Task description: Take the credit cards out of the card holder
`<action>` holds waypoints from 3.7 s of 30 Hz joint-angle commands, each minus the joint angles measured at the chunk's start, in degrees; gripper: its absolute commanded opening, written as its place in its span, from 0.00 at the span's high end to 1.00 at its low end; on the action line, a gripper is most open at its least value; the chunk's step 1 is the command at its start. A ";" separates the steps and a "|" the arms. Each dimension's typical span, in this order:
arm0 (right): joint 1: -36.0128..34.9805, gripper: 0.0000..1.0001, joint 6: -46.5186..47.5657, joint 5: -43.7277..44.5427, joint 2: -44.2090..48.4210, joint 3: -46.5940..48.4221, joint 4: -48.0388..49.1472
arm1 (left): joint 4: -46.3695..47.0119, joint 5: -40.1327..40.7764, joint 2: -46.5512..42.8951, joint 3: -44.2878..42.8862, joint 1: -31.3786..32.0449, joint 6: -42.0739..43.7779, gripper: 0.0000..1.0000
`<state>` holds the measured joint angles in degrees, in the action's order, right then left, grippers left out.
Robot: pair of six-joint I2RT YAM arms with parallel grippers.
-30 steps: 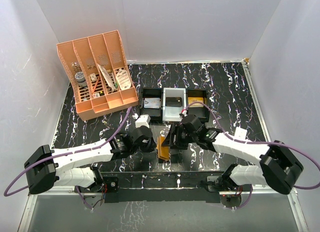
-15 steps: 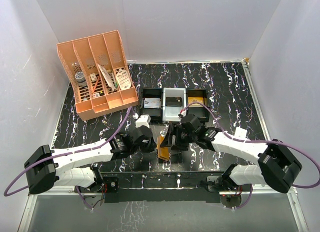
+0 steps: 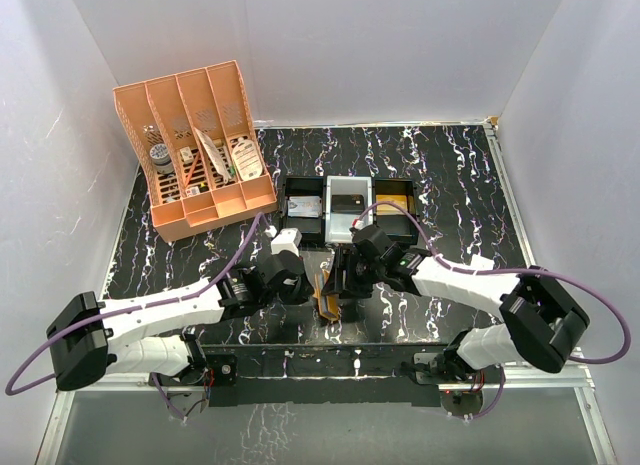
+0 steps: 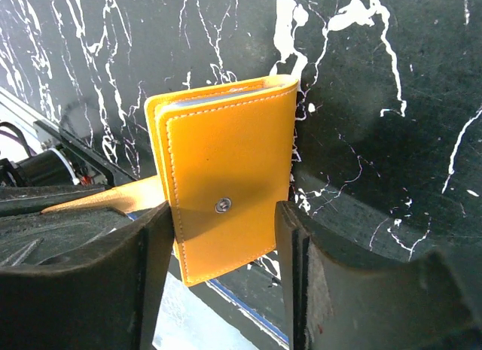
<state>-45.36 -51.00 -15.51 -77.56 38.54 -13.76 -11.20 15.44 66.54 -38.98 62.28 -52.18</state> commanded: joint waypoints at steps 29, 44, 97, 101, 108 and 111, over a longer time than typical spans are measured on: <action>4.83 0.34 2.66 11.93 5.28 -4.48 -7.33 | -4.20 2.12 -3.37 0.73 -0.49 -2.66 1.00; 6.61 0.27 4.00 7.47 11.09 -2.97 -8.01 | 2.39 -4.44 3.61 -7.23 -0.49 4.40 1.00; 5.38 0.53 1.63 -12.96 -8.81 2.79 10.28 | -10.22 4.13 -5.20 8.93 -2.12 1.55 1.00; 4.13 0.62 1.15 -12.64 -8.74 2.88 11.40 | -9.95 3.90 -5.06 9.01 -2.10 1.47 1.00; 1.41 0.69 -0.83 -14.70 -6.17 3.42 14.45 | -9.27 3.42 -5.25 9.41 -2.25 1.03 1.00; -0.31 0.58 -1.01 -15.70 -7.68 4.40 14.99 | -8.62 3.43 -5.30 9.57 -2.25 1.13 1.00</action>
<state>-43.72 -51.40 -28.93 -85.91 39.40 -3.57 -20.64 18.98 61.49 -28.64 60.42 -51.18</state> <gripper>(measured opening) 0.355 0.036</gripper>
